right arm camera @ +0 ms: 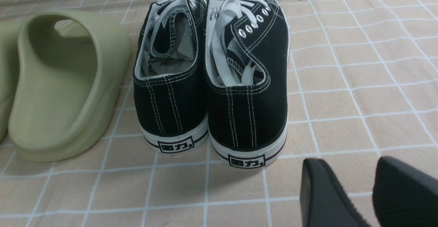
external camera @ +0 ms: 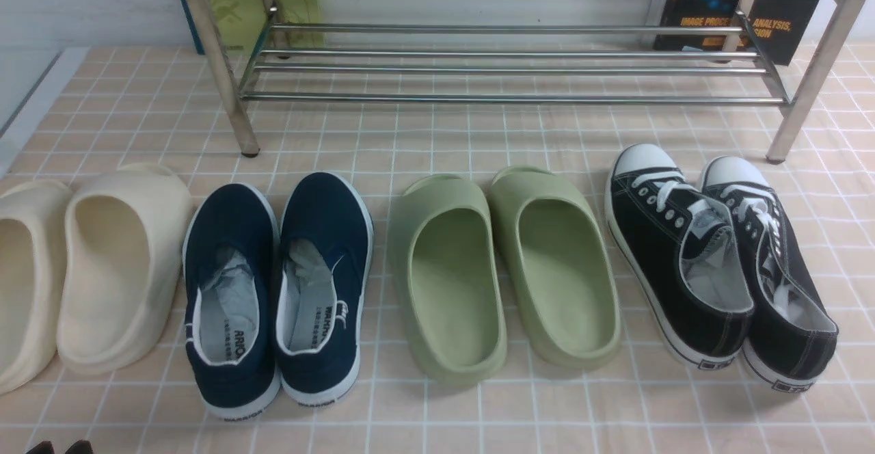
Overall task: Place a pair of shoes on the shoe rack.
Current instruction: Use the left arm to grab the shoe closest to it
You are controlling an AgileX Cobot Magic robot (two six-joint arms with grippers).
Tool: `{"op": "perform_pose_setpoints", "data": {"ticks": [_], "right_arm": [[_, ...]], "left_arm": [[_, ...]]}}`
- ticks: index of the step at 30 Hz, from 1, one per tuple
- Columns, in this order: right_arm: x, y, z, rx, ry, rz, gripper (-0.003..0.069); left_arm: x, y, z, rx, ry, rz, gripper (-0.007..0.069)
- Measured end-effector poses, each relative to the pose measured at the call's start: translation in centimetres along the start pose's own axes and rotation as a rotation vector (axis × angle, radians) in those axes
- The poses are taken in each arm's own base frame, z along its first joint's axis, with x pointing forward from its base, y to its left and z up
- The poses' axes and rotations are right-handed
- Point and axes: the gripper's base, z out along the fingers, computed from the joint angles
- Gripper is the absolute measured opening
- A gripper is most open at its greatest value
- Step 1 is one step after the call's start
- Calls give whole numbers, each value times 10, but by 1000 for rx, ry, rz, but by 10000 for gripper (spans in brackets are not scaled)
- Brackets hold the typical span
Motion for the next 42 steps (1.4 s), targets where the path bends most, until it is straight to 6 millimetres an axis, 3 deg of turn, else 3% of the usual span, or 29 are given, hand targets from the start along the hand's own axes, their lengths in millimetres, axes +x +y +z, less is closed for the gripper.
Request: {"op": "perform_pose_setpoints", "data": {"ticks": [42], "right_arm": [[0, 0, 0, 0, 0, 0, 238]], "left_arm": [[0, 1, 0, -10, -2, 27, 238]]}}
